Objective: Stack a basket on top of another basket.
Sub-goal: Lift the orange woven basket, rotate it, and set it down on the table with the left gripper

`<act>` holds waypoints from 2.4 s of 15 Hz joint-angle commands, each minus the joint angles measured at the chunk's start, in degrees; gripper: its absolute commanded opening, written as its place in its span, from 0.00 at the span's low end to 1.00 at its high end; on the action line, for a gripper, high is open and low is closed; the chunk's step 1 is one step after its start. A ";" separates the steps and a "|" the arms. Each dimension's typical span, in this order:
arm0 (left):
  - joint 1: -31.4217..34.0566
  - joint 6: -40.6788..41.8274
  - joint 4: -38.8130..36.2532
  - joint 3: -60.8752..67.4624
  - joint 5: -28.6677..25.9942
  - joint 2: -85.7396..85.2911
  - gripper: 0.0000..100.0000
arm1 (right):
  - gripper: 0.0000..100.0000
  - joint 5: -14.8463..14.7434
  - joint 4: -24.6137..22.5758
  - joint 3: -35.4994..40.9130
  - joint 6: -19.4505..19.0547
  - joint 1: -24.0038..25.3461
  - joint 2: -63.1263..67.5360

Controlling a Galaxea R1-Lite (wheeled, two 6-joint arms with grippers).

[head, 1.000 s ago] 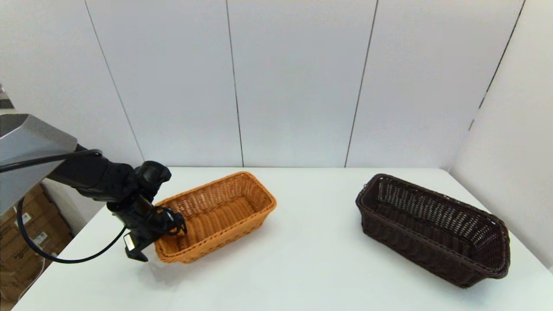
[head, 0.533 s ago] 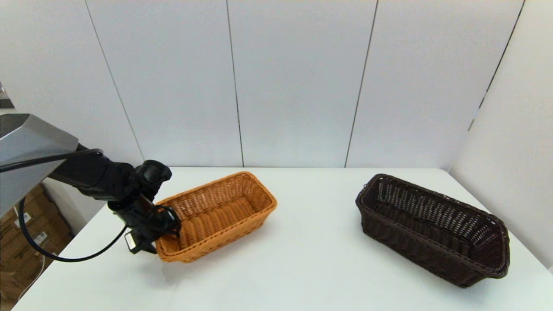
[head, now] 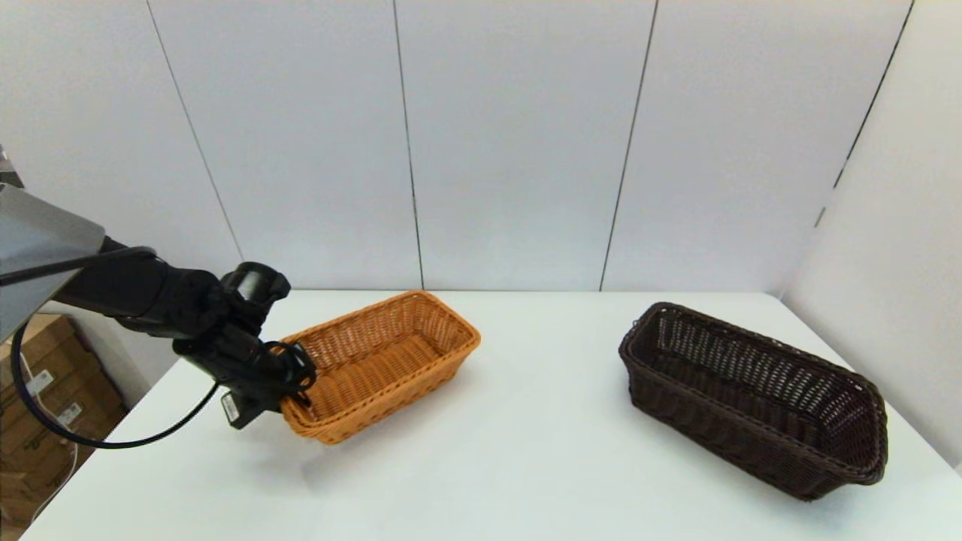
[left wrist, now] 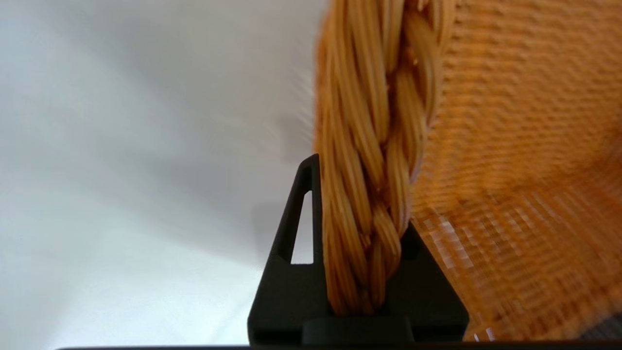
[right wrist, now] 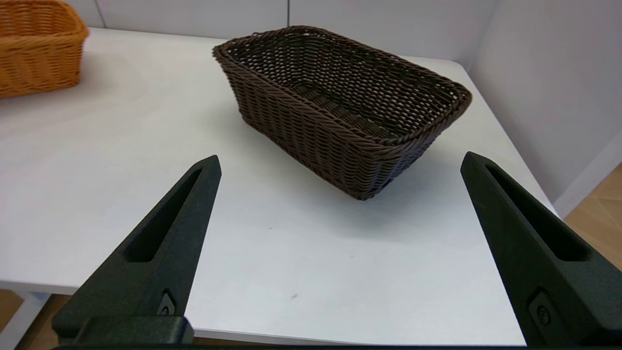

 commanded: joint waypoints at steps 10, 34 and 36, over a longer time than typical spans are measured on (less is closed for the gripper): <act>-3.07 6.19 0.94 2.77 -10.49 -10.34 0.00 | 1.00 0.05 0.05 -0.03 -0.06 0.00 0.00; -22.32 16.91 0.85 -4.53 -6.36 1.08 0.00 | 1.00 0.05 -0.04 -0.12 -0.15 0.00 0.00; -22.23 16.74 0.94 -4.79 -4.60 1.96 0.00 | 1.00 0.14 -0.04 -0.03 -0.15 0.00 0.09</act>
